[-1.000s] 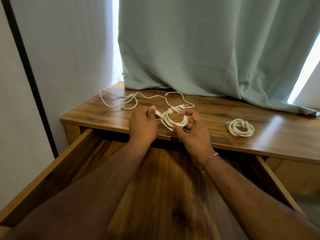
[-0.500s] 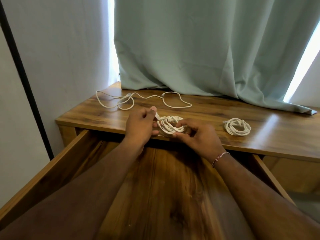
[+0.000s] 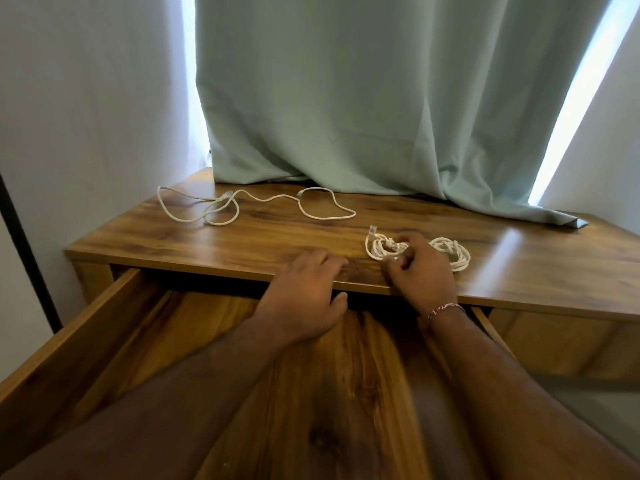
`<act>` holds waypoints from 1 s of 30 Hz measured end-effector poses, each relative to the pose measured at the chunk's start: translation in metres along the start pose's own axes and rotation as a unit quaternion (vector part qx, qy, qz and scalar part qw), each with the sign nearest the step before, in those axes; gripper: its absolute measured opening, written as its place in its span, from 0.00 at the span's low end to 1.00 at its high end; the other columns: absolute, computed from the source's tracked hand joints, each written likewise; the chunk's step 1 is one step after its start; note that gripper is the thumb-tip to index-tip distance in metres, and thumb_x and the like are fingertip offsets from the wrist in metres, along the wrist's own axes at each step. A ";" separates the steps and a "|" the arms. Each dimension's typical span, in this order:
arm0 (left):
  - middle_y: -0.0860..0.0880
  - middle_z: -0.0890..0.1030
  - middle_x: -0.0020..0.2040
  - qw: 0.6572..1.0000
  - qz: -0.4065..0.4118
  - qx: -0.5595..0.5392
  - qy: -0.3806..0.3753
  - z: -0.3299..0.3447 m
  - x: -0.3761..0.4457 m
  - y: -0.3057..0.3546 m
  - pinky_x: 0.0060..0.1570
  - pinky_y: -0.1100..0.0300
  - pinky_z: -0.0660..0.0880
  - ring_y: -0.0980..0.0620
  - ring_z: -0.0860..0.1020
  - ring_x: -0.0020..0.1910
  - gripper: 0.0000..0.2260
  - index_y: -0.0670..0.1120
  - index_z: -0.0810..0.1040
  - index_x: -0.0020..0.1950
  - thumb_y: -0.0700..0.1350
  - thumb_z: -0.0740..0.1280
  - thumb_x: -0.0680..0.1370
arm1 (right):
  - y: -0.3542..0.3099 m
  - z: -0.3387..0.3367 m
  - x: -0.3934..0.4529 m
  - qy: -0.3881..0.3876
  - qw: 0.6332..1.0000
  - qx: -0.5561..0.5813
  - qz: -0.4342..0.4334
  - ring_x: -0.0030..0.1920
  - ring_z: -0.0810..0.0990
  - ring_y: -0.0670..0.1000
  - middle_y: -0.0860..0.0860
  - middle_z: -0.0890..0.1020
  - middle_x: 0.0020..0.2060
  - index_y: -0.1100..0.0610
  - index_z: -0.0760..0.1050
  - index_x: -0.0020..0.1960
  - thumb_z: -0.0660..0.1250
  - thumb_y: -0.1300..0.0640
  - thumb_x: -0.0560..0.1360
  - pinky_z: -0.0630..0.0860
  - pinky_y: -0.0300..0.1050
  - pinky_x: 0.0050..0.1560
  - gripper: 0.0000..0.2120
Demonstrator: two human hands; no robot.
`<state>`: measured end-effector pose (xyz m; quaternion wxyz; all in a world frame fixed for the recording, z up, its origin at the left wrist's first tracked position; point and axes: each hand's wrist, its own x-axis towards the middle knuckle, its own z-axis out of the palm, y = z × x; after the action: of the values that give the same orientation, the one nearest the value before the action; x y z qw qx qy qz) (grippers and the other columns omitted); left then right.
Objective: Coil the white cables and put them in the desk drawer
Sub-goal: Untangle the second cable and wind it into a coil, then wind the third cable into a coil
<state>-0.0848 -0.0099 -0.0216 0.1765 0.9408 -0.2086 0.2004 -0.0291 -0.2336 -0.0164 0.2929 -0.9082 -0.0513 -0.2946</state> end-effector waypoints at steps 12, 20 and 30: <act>0.53 0.77 0.65 0.997 -0.060 -0.022 0.041 -0.026 0.007 -0.032 0.68 0.45 0.69 0.50 0.73 0.66 0.15 0.55 0.76 0.67 0.52 0.65 0.80 | -0.011 0.006 -0.003 0.027 0.996 -0.062 -0.063 0.47 0.84 0.51 0.47 0.87 0.49 0.48 0.82 0.59 0.67 0.54 0.78 0.77 0.44 0.44 0.12; 0.49 0.83 0.52 0.935 -0.271 -0.061 0.219 -0.056 -0.007 -0.097 0.58 0.42 0.77 0.45 0.79 0.54 0.08 0.53 0.84 0.54 0.48 0.67 0.77 | -0.110 0.046 -0.023 -0.078 0.954 -0.083 -0.278 0.51 0.81 0.49 0.45 0.84 0.51 0.48 0.78 0.59 0.63 0.49 0.79 0.79 0.47 0.49 0.11; 0.50 0.80 0.55 0.910 -0.324 -0.096 0.243 -0.060 -0.008 -0.112 0.61 0.44 0.74 0.47 0.73 0.59 0.11 0.55 0.82 0.57 0.47 0.63 0.79 | -0.208 0.140 0.035 -0.209 0.939 -0.074 -0.263 0.66 0.75 0.58 0.56 0.77 0.65 0.57 0.74 0.68 0.63 0.54 0.79 0.70 0.51 0.65 0.18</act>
<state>-0.0581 0.1134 -0.0016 0.3660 0.8577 0.1384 0.3335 0.0152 0.0134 0.0164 0.1195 -0.9226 -0.3261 -0.1679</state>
